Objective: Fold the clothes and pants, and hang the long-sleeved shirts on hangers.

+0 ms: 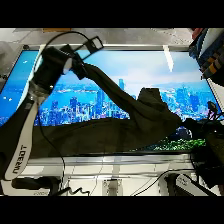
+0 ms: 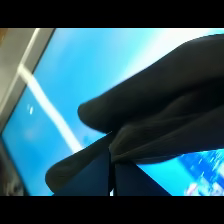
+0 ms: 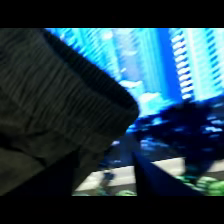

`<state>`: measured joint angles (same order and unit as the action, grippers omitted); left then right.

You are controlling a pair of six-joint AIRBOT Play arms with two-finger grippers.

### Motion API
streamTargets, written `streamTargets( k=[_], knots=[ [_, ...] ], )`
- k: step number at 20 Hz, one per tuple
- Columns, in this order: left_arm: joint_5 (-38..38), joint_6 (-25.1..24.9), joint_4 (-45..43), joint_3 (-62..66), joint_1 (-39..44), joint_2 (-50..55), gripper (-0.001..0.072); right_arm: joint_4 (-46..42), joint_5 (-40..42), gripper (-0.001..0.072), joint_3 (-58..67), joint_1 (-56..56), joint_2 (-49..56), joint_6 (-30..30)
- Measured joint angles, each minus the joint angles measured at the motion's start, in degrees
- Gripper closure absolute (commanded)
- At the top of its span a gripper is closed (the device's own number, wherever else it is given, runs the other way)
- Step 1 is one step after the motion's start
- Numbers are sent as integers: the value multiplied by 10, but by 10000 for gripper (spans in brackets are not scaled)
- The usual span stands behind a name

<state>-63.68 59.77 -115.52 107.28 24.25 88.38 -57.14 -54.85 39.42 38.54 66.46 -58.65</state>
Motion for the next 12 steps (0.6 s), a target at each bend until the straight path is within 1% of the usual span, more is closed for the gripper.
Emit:
streamTargets(
  k=[1, 2, 3, 5, 8, 11, 12],
  knots=[
    [-23, 17, -17, 0, -12, -4, 698, 19, 12, 248, -11, 0, 0, 0],
    [-51, 34, -31, 0, -29, -7, 698, 35, 24, 214, -20, 0, 0, 0],
    [-75, 49, -40, 0, -46, -9, 699, 49, 38, 197, -28, 0, 0, -7],
    [-116, 81, -56, 0, -88, -12, 699, 69, 63, 197, -37, 0, 5, -23],
    [-148, 128, -68, 0, -154, -15, 698, 110, 81, 197, -43, 0, 31, -38],
    [-160, 163, -68, 0, -205, -15, 698, 174, 80, 204, -45, -1, 80, -46],
    [-162, 169, -68, -1, -219, -14, 698, 203, 80, 256, -45, -4, 96, -42]
  ],
)
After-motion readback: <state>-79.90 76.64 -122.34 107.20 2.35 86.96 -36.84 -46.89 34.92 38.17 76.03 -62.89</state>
